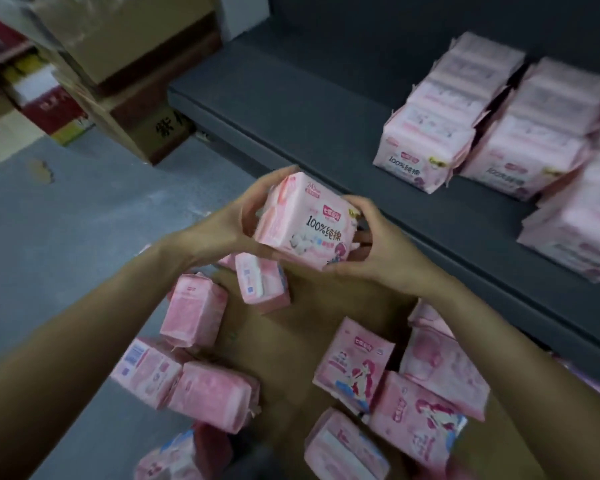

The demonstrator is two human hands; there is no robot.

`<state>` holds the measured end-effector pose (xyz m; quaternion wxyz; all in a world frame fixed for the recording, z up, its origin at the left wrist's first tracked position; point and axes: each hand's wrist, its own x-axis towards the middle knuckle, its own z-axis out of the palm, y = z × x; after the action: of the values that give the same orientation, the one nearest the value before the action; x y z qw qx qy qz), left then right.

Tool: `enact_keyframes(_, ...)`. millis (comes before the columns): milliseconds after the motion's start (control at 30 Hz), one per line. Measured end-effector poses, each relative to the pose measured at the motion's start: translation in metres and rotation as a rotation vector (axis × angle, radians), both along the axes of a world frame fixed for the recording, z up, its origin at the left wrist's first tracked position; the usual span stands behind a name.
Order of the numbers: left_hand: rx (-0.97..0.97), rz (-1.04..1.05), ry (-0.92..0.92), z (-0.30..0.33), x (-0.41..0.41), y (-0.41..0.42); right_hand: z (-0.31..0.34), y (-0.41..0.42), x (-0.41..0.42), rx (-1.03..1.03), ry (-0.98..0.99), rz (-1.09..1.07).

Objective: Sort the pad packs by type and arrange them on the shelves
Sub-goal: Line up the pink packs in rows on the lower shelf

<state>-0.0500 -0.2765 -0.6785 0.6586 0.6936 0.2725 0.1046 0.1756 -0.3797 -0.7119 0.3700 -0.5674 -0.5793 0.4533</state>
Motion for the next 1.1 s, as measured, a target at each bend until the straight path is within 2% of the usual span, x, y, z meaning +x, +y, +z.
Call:
enact_keyframes(67,0.156,-0.107,0.143,0.005,0.021,0.002,0.001,-0.014,0.014,0.052,-0.078,-0.166)
enact_keyframes(167,0.370,-0.167,0.304,0.011,0.072,0.003,0.004,-0.036,0.036,0.168,-0.313,-0.403)
enact_keyframes(233,0.479,-0.132,0.293,0.008,0.114,-0.007,0.005,-0.051,0.052,0.216,-0.474,-0.497)
enact_keyframes(300,0.609,-0.032,0.275,-0.002,0.147,-0.018,0.006,-0.061,0.067,0.223,-0.536,-0.541)
enact_keyframes(400,0.648,0.051,0.139,-0.017,0.184,-0.032,0.012,-0.073,0.091,0.239,-0.653,-0.600)
enact_keyframes(533,0.768,0.116,0.058,-0.037,0.218,-0.037,0.016,-0.069,0.113,0.240,-1.041,-0.630)
enact_keyframes(667,1.101,0.132,0.074,-0.042,0.243,-0.032,0.008,-0.050,0.126,0.199,-1.384,-0.656)
enact_keyframes(767,1.222,0.081,0.097,-0.039,0.255,-0.025,0.010,-0.038,0.136,0.208,-1.606,-0.726)
enact_keyframes(867,1.157,0.026,0.102,-0.032,0.259,-0.017,0.009,-0.034,0.140,0.178,-1.653,-0.714)
enact_keyframes(933,1.076,0.002,0.065,-0.028,0.251,-0.016,0.010,-0.039,0.134,0.185,-1.612,-0.715)
enact_keyframes(1033,1.026,-0.029,-0.008,-0.019,0.212,-0.023,0.008,-0.052,0.108,0.342,-1.435,-0.623)
enact_keyframes(1100,1.029,-0.057,0.022,-0.016,0.169,-0.019,0.004,-0.056,0.077,0.433,-1.307,-0.479)
